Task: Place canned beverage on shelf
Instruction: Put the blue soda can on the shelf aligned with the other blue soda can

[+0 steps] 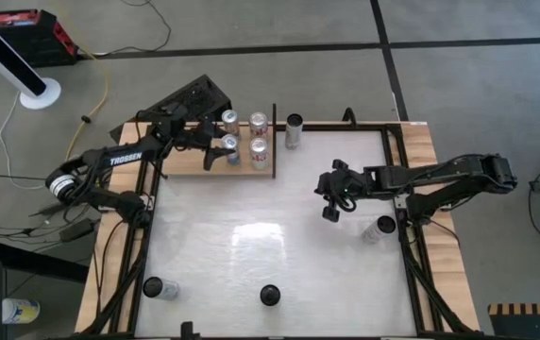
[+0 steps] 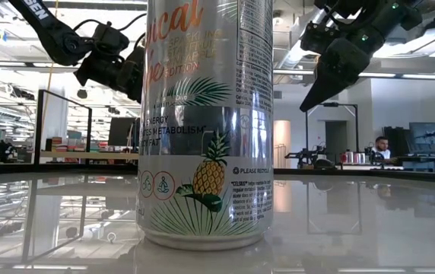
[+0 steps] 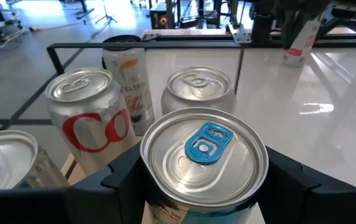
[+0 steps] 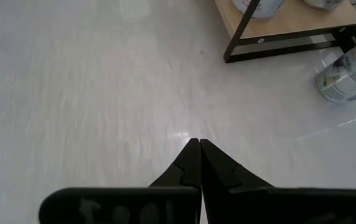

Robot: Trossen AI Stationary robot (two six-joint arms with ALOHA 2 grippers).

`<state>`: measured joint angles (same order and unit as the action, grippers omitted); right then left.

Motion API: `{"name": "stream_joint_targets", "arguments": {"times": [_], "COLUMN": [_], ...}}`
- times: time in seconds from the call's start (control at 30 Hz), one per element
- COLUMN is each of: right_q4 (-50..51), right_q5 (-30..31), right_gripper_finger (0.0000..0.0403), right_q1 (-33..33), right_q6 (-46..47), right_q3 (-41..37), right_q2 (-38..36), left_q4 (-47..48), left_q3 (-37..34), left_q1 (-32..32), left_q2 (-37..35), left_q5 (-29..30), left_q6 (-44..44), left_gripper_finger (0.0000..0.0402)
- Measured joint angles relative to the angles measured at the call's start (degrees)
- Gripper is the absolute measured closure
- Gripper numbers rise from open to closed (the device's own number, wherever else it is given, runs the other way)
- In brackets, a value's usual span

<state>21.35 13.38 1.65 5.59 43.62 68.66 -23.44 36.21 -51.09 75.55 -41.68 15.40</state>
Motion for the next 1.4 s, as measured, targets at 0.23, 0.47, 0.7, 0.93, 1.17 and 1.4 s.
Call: {"name": "stream_joint_targets", "arguments": {"times": [0.23,0.47,0.7,0.93,1.17,1.4], "right_q4": [0.03,0.52,0.51,0.49,0.47,0.47], "right_q5": [-0.01,-0.10,-0.10,-0.10,-0.10,-0.10], "right_gripper_finger": [0.0381,0.0381,0.0381,0.0381,0.0381,0.0381], "right_q1": [0.00,-0.11,0.00,0.00,0.00,0.00], "right_q6": [-0.01,-0.03,-0.06,-0.05,-0.05,-0.04], "right_q3": [0.00,0.00,0.00,0.00,0.00,0.00], "right_q2": [0.00,0.00,0.00,0.00,0.00,0.00], "left_q4": [-0.76,-1.09,-0.74,-0.65,-0.26,-0.27], "left_q3": [0.02,0.02,0.02,0.02,0.02,1.26], "left_q1": [-0.02,0.00,0.03,0.03,0.03,0.03], "left_q2": [2.85,3.17,3.17,3.17,3.23,3.23], "left_q5": [1.02,0.99,0.97,0.97,1.06,1.86], "left_q6": [-0.16,-0.21,-0.20,-0.16,-0.06,0.13], "left_gripper_finger": [0.0184,0.0182,0.0180,0.0146,0.0120,0.0118]}}
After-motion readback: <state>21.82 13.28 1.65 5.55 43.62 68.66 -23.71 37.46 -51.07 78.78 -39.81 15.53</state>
